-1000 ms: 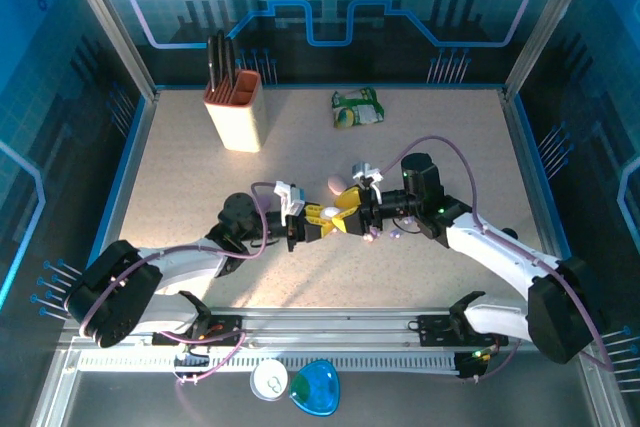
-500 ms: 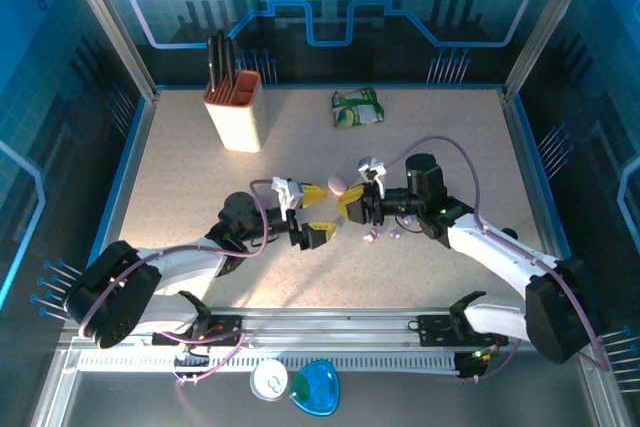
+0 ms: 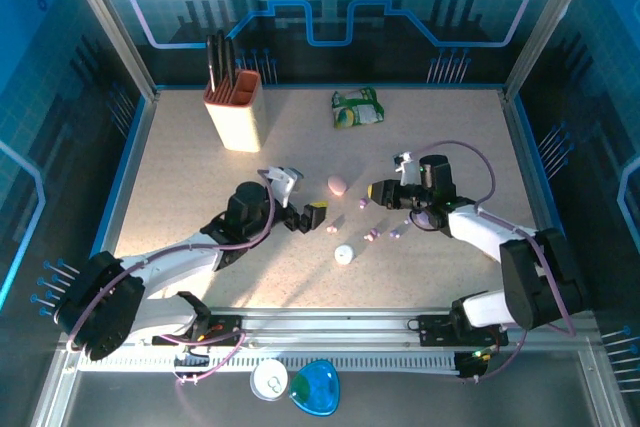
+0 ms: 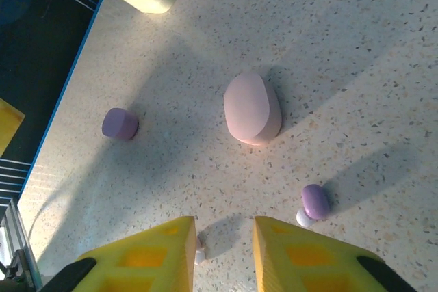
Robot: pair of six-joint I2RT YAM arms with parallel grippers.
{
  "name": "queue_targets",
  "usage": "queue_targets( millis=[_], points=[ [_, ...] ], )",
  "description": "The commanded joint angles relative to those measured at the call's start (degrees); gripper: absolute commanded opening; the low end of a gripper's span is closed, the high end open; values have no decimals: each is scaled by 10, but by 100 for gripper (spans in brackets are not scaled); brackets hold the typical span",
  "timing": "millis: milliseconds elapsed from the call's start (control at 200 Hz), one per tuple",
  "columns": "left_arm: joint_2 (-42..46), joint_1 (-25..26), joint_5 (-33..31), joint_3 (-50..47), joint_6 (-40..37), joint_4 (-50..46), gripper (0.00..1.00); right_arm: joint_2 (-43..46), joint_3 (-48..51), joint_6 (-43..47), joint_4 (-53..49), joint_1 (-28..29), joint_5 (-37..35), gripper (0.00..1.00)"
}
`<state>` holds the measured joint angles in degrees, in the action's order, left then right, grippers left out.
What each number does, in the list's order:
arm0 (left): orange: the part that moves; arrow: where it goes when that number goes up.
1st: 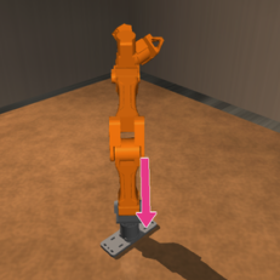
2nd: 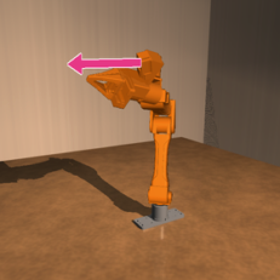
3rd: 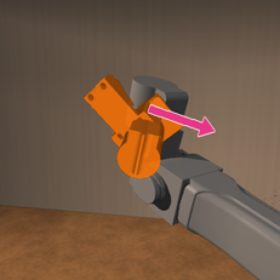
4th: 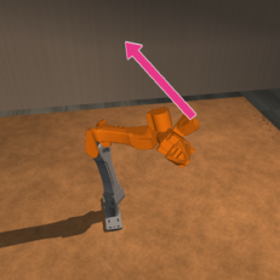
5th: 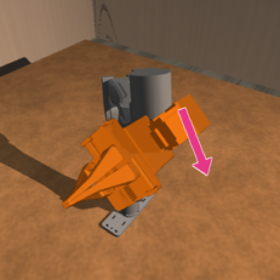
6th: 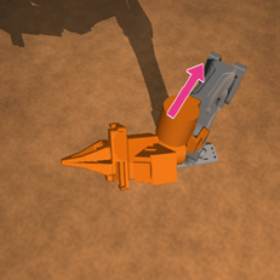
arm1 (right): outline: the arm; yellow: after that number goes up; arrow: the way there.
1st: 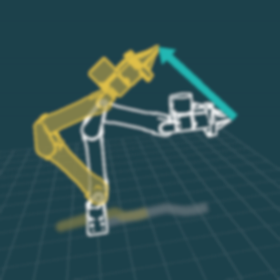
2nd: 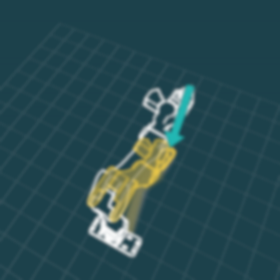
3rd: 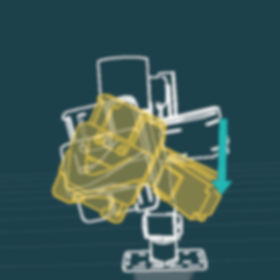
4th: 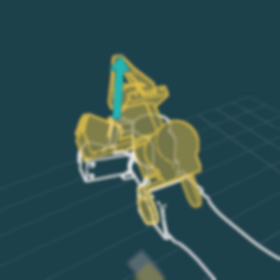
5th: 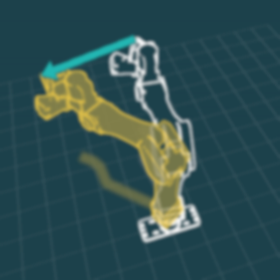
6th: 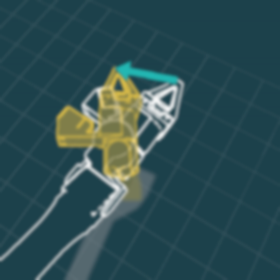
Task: Insert wireless bluetooth earbuds into charging case
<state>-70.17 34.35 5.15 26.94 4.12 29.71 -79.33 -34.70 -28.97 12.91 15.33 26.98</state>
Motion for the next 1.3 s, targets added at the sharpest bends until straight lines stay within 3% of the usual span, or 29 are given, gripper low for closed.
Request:
queue_targets(
  millis=[0, 135, 325, 455, 675, 910, 1061, 1216, 1296],
  points=[
    [-3, -3, -48, 22, 8, -47, 99, 16, 2, 10, -20, 6, -7, 34],
    [-5, -31, -59, 45, 56, -116, 99, 59, -1, 70, -114, 45, -51, 50],
    [-7, -96, -50, 58, 145, -163, 99, 90, -51, 148, -293, 181, -215, 81],
    [-4, -125, -57, 55, 168, -174, 99, 50, -91, 147, -369, 272, -277, 89],
    [-3, -146, -72, 59, 179, -194, 99, -73, -175, 71, -436, 376, -360, 89],
    [16, -148, -68, 39, 180, -189, 99, -181, -238, 66, -478, 425, -413, 85],
    [34, -148, -73, 28, 174, -193, 99, -203, -247, 64, -469, 425, -391, 77],
    [46, -149, -77, 22, 170, -196, 99, -203, -246, 62, -471, 425, -387, 63],
    [46, -149, -81, 20, 167, -195, 99, -196, -246, 63, -475, 424, -397, 52]
  ],
)
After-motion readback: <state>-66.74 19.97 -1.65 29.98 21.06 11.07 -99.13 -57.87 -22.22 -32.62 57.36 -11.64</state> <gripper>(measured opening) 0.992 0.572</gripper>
